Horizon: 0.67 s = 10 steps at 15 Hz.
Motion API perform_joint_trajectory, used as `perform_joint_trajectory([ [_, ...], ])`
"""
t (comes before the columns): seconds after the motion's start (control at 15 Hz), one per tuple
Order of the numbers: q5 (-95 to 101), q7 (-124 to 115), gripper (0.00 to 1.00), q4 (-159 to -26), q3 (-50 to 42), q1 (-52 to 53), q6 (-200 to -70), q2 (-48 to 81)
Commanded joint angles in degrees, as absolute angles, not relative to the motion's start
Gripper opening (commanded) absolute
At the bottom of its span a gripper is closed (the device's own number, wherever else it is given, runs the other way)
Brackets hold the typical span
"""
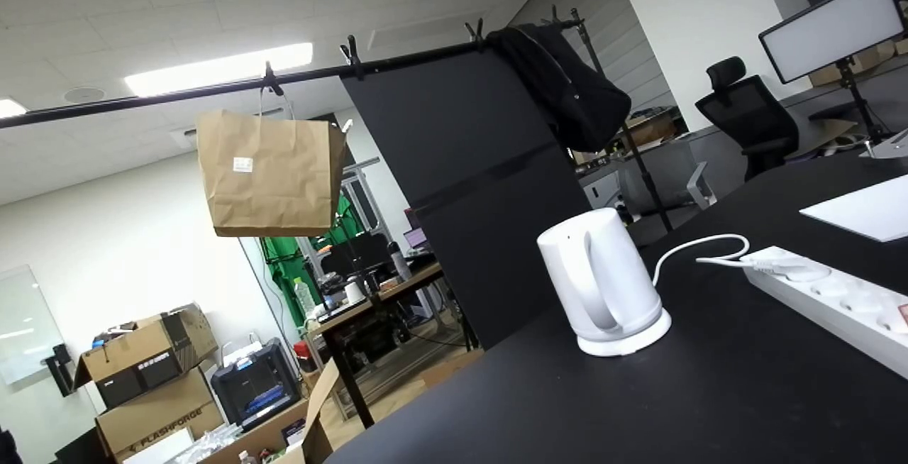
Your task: Turn off the extension cable
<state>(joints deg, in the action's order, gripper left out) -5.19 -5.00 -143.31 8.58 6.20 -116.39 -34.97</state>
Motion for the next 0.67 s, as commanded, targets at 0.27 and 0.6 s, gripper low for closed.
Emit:
perform_joint_trajectory([
  [0.27, -10.59, -4.04, 0.63, -149.87, 8.34, 10.18, -127.12, -34.80],
  [0.6, -11.31, -3.21, 0.45, -150.92, 8.29, 11.19, -127.73, -34.53],
])
